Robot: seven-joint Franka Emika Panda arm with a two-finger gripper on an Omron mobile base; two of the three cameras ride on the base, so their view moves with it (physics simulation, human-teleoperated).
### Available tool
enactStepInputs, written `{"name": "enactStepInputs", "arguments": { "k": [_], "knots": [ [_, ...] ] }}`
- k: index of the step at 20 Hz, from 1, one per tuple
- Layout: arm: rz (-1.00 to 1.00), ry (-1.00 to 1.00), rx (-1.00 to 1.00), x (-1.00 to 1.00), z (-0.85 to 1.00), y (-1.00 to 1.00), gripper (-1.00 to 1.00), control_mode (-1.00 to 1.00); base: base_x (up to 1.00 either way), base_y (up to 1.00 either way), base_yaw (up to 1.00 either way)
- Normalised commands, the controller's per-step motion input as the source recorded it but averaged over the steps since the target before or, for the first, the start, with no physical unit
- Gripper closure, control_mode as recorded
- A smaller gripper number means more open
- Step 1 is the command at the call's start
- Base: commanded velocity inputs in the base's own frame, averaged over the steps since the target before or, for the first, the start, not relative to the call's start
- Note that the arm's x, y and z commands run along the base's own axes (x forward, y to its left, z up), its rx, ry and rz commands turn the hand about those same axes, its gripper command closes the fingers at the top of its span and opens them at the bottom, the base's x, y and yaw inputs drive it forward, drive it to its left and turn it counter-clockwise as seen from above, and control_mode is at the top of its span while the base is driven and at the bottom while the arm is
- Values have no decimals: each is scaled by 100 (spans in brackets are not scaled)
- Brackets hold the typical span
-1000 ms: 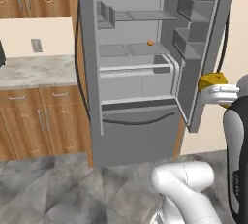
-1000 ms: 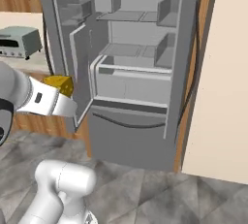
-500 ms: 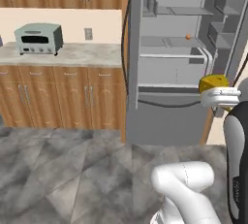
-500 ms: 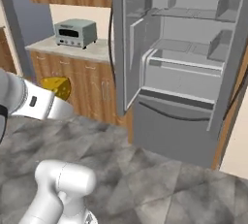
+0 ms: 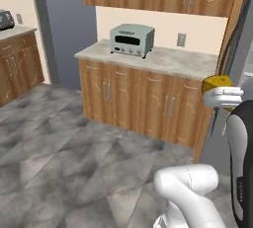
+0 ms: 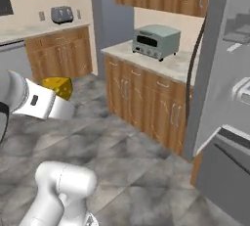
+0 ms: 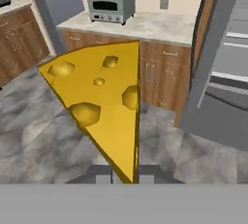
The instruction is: Pick the cheese from the fridge and the cheese grater from the cabinet and place them next to the salad bowl.
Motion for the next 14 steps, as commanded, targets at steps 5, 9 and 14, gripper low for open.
{"name": "enactStepInputs", "arguments": {
  "k": [5,9,14],
  "knots": [
    [0,0,0,0,0,0,100,100,56,46,74],
    [0,0,0,0,0,0,100,100,40,47,76],
    [0,0,0,0,0,0,100,100,16,48,77]
  ]
}}
